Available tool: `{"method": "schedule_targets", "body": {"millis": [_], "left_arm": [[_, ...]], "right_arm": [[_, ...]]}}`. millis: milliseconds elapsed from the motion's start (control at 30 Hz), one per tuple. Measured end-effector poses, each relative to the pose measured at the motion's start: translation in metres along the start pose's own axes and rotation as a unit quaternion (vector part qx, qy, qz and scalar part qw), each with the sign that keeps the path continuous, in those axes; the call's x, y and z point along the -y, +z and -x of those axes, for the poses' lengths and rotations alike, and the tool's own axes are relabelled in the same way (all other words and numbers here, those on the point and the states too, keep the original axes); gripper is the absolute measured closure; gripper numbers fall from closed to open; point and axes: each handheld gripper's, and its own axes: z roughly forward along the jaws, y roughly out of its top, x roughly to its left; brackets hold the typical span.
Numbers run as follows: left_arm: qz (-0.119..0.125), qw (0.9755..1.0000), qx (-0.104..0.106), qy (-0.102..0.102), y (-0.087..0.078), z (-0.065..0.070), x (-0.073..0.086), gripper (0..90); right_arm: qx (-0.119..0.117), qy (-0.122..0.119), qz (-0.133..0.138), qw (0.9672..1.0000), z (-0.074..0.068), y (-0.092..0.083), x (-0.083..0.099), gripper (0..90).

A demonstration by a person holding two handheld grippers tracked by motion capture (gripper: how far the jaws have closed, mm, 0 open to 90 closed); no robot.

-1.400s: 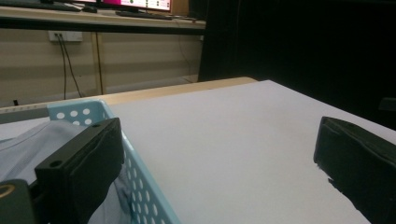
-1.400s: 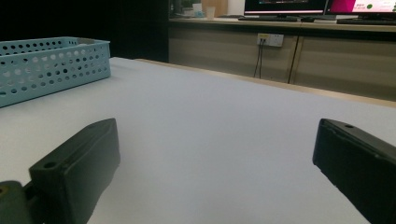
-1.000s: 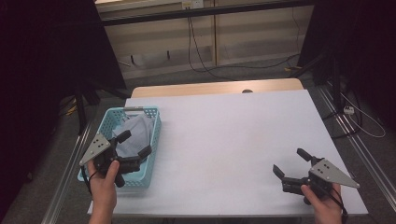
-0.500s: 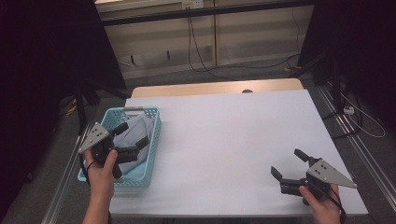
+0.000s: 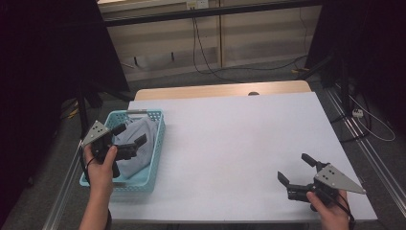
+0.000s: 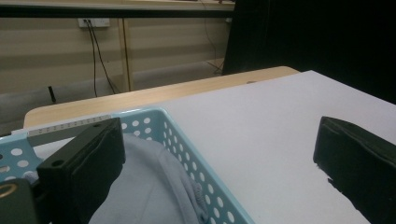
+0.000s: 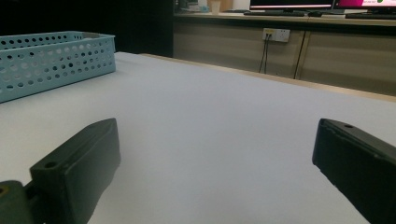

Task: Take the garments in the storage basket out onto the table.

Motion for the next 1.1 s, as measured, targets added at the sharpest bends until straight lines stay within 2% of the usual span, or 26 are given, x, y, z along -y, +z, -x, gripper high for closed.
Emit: {"method": "schedule_targets", "body": {"millis": [233, 400, 633, 667, 933, 1100], "left_arm": [[-0.01, 0.9999, -0.004, -0.001, 0.007, -0.008, -0.003, 2.3], [-0.014, 0.9998, -0.012, -0.012, 0.011, -0.014, -0.001, 2.4], [-0.02, 0.9995, -0.015, -0.017, 0.016, -0.019, 0.0, 2.4], [-0.024, 0.9995, -0.016, -0.013, 0.017, -0.021, 0.0, 2.4], [-0.034, 0.999, -0.022, -0.021, 0.024, -0.028, 0.003, 2.4], [-0.045, 0.9985, -0.026, -0.016, 0.028, -0.031, 0.003, 2.4]], "right_arm": [[0.001, 0.001, 0.001, 1.0, 0.0, -0.001, 0.0, 0.5], [0.001, 0.001, 0.0, 1.0, 0.0, -0.002, 0.0, 0.5], [0.0, 0.0, 0.0, 1.0, 0.0, -0.002, 0.0, 0.5], [-0.001, 0.0, -0.001, 1.0, 0.001, -0.002, 0.0, 0.5], [-0.001, -0.002, -0.001, 1.0, 0.0, -0.001, 0.0, 0.5], [-0.002, -0.002, -0.002, 1.0, 0.0, -0.001, 0.0, 0.5]]}}
